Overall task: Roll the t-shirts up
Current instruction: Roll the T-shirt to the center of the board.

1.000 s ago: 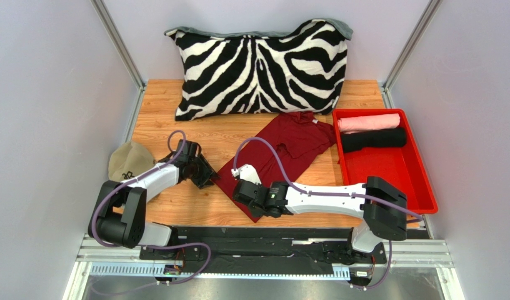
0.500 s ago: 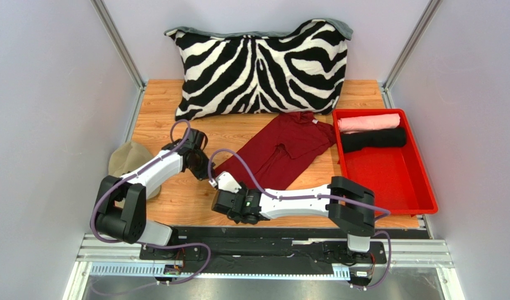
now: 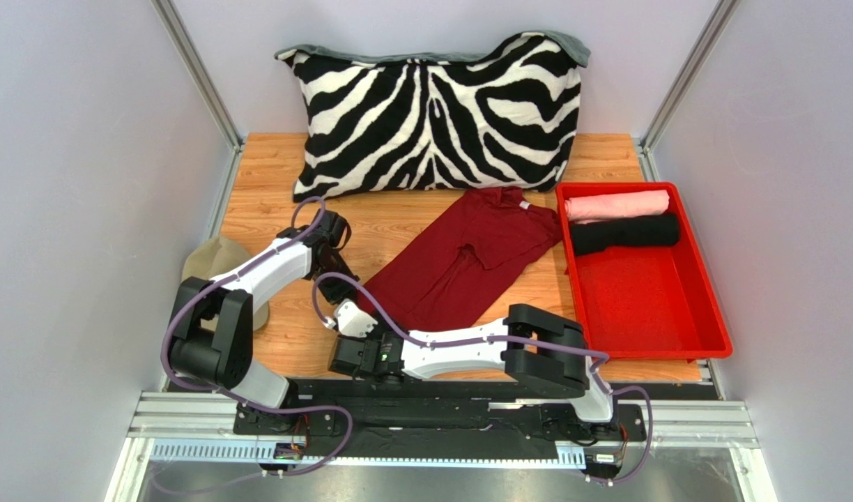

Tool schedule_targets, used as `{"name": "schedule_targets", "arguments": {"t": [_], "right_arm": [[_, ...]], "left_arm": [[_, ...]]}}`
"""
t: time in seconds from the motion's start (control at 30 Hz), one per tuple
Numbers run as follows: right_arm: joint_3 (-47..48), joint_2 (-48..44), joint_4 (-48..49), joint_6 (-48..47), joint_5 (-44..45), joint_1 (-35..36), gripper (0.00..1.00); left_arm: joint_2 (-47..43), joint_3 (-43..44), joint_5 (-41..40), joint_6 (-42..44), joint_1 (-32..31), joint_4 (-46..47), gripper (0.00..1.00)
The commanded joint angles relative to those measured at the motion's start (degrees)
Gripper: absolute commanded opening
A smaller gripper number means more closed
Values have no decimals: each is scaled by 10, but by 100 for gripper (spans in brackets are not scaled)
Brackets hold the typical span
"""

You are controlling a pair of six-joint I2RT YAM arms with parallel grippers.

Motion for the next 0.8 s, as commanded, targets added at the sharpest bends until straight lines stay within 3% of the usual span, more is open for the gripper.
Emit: {"name": "schedule_targets", "arguments": {"t": [0.0, 0.67, 0.77], "right_arm": [[21, 25, 14, -6, 57, 4, 66], [-7, 58, 15, 16, 135, 54, 63], [-28, 54, 10, 30, 145, 54, 58]], "left_arm": [[0, 34, 2, 20, 5, -30, 0], [14, 68, 26, 64, 22, -63, 0], [13, 71, 23, 66, 25, -66, 0]]}}
